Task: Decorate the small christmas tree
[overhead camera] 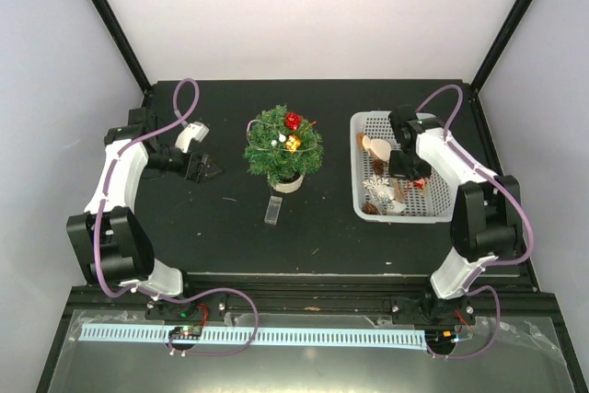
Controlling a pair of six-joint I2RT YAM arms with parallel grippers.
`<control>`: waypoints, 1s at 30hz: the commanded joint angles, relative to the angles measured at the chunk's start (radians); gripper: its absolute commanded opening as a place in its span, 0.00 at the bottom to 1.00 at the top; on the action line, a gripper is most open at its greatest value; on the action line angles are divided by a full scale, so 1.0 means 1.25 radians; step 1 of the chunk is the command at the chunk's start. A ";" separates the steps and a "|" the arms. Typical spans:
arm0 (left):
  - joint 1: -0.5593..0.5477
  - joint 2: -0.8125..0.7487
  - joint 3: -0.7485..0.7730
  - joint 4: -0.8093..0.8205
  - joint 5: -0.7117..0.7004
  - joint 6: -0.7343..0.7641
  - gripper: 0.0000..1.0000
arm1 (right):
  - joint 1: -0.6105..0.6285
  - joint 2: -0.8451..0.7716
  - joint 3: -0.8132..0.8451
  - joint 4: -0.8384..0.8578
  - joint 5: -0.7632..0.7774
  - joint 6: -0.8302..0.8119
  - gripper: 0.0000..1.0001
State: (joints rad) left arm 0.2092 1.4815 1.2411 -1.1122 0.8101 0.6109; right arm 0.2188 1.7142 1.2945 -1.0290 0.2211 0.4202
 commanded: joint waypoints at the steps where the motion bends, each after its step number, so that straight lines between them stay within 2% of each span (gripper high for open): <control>1: 0.007 -0.011 0.033 -0.023 0.025 0.024 0.99 | -0.003 -0.066 0.001 -0.039 0.004 0.030 0.01; 11: 0.020 -0.065 0.090 -0.061 0.001 0.029 0.99 | -0.003 -0.182 0.068 -0.084 -0.012 0.046 0.01; 16: 0.088 -0.110 0.193 -0.034 -0.052 -0.024 0.98 | -0.003 -0.279 0.105 -0.023 -0.089 0.016 0.01; 20: 0.141 -0.124 0.324 -0.064 -0.037 -0.041 0.98 | -0.003 -0.364 0.137 0.071 -0.246 -0.003 0.01; 25: 0.143 -0.133 0.461 -0.192 0.043 0.035 0.99 | 0.003 -0.435 0.143 0.205 -0.509 0.006 0.01; 28: 0.143 -0.142 0.515 -0.256 0.091 0.071 0.99 | 0.039 -0.460 0.132 0.283 -0.606 0.011 0.01; 30: 0.141 -0.154 0.529 -0.294 0.136 0.104 0.99 | 0.073 -0.481 0.127 0.329 -0.623 0.014 0.01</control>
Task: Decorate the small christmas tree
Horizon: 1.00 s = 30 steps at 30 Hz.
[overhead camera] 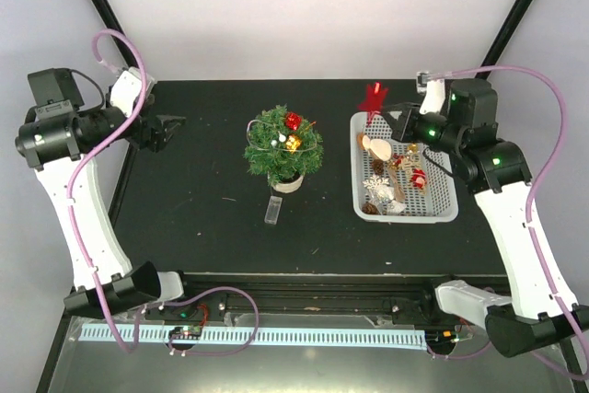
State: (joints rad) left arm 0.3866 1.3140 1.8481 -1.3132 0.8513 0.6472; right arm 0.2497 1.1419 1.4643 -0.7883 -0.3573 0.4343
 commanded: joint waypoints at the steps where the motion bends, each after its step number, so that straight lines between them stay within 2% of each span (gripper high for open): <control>1: -0.002 -0.021 0.046 -0.155 0.127 0.097 0.99 | 0.061 -0.033 -0.013 0.163 -0.178 0.004 0.01; 8: -0.023 -0.074 0.052 -0.193 0.209 0.084 0.99 | 0.159 -0.021 0.037 0.221 -0.315 0.030 0.01; 13: -0.052 -0.099 0.054 -0.191 0.220 0.094 0.96 | 0.265 0.039 0.066 0.307 -0.411 0.113 0.01; 17: -0.068 -0.118 0.077 -0.154 0.178 0.127 0.96 | 0.320 0.094 0.089 0.375 -0.442 0.198 0.01; 22: -0.078 -0.139 0.094 -0.086 0.090 0.228 0.97 | 0.338 0.160 0.075 0.535 -0.498 0.378 0.01; 26: -0.084 -0.151 0.120 -0.012 0.029 0.322 0.96 | 0.348 0.213 0.120 0.533 -0.495 0.440 0.01; 30: -0.102 -0.152 0.144 0.067 -0.019 0.422 0.88 | 0.347 0.283 0.200 0.501 -0.499 0.504 0.01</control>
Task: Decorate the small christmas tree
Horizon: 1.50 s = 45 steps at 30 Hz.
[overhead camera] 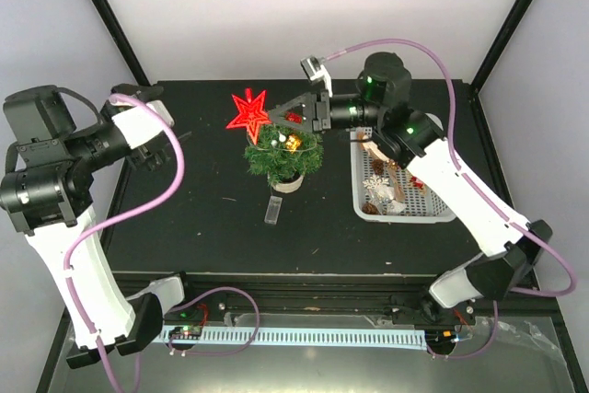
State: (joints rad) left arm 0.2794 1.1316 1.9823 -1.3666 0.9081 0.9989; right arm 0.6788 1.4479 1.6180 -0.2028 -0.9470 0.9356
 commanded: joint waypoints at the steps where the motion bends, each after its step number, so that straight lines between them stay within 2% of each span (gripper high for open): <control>1: -0.023 -0.006 0.042 0.129 -0.078 0.174 0.86 | 0.004 0.056 0.092 0.040 -0.028 0.126 0.01; 7: -0.068 -0.002 0.068 0.246 -0.141 0.418 0.85 | 0.003 0.140 0.230 0.060 -0.023 0.229 0.01; 12: -0.095 0.001 0.055 0.326 -0.162 0.605 0.81 | 0.005 0.192 0.267 0.169 -0.010 0.375 0.01; 15: -0.120 0.008 0.049 0.383 -0.182 0.673 0.81 | 0.008 0.224 0.303 0.225 -0.008 0.449 0.01; 21: -0.176 0.016 0.041 0.452 -0.198 0.719 0.81 | 0.022 0.320 0.484 0.165 -0.009 0.464 0.01; 25: -0.226 0.011 0.011 0.477 -0.226 0.738 0.81 | 0.022 0.341 0.490 0.244 -0.003 0.535 0.01; 30: -0.298 -0.010 -0.075 0.555 -0.296 0.761 0.82 | 0.025 0.333 0.478 0.251 -0.008 0.537 0.01; 36: -0.357 -0.045 -0.190 0.689 -0.348 0.749 0.79 | 0.030 0.300 0.403 0.279 -0.019 0.537 0.01; 39: -0.382 -0.062 -0.242 0.732 -0.367 0.753 0.73 | 0.031 0.283 0.359 0.304 -0.021 0.543 0.01; 41: -0.394 -0.072 -0.275 0.767 -0.379 0.753 0.65 | 0.031 0.272 0.339 0.309 -0.024 0.542 0.01; 45: -0.409 -0.089 -0.307 0.785 -0.390 0.750 0.39 | 0.031 0.254 0.297 0.324 -0.023 0.542 0.01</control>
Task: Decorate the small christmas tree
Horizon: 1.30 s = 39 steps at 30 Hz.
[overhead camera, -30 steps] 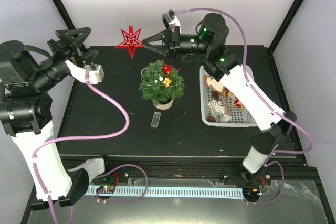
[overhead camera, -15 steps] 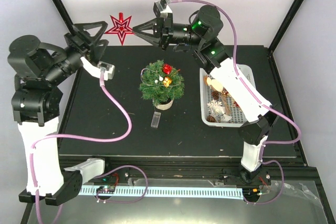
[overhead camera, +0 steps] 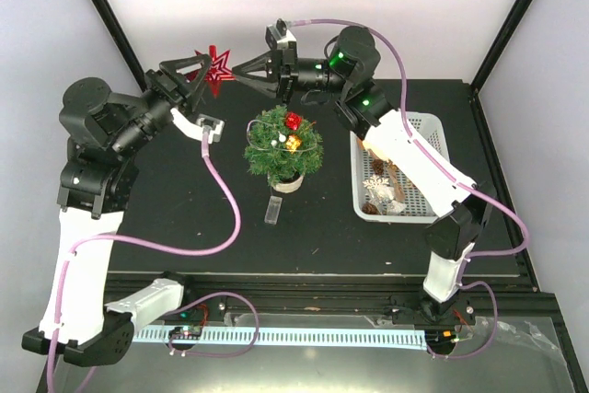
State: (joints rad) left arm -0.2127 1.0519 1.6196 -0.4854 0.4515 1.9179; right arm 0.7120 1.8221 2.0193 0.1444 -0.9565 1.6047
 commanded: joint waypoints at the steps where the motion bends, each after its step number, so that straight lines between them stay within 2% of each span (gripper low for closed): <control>1: -0.019 -0.030 -0.026 0.086 -0.025 0.014 0.33 | 0.004 -0.049 -0.032 0.051 -0.016 0.007 0.01; 3: -0.025 -0.037 -0.045 0.102 -0.030 0.011 0.18 | 0.004 -0.054 -0.048 0.059 -0.016 0.010 0.01; 5: -0.028 -0.044 -0.057 0.117 -0.035 0.007 0.09 | 0.005 -0.058 -0.060 0.069 -0.013 0.013 0.01; 9: -0.031 -0.049 -0.066 0.130 -0.044 -0.005 0.02 | 0.005 -0.063 -0.083 0.082 -0.009 0.017 0.01; 15: -0.034 -0.057 -0.067 0.127 -0.046 -0.023 0.02 | 0.004 -0.065 -0.099 0.098 -0.006 0.024 0.03; 16: -0.037 -0.056 -0.061 0.123 -0.047 -0.034 0.02 | 0.004 -0.064 -0.099 0.100 -0.009 0.022 0.10; 19: -0.045 -0.049 -0.033 0.095 -0.062 -0.070 0.02 | 0.002 -0.061 -0.094 0.101 -0.017 0.014 0.46; 21: -0.048 -0.046 -0.021 0.086 -0.069 -0.109 0.01 | -0.007 -0.069 -0.102 0.082 -0.011 -0.005 0.58; 22: -0.048 -0.044 -0.016 0.082 -0.074 -0.134 0.02 | -0.013 -0.076 -0.113 0.083 -0.009 -0.010 0.59; 25: -0.050 -0.028 0.016 0.049 -0.107 -0.221 0.01 | -0.042 -0.104 -0.178 0.106 0.003 -0.009 0.61; 29: -0.050 0.017 0.099 -0.070 -0.148 -0.351 0.02 | -0.097 -0.144 -0.258 0.097 0.002 -0.040 0.61; 35: -0.050 0.053 0.156 -0.264 -0.134 -0.514 0.02 | -0.163 -0.177 -0.252 -0.103 -0.014 -0.250 0.62; 39: -0.050 0.115 0.264 -0.435 -0.085 -0.649 0.02 | -0.216 -0.207 -0.287 -0.211 -0.012 -0.381 0.61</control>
State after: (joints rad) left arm -0.2699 1.1397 1.8309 -0.7830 0.2974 1.3281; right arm 0.4873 1.6257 1.6871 0.0395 -0.9634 1.3373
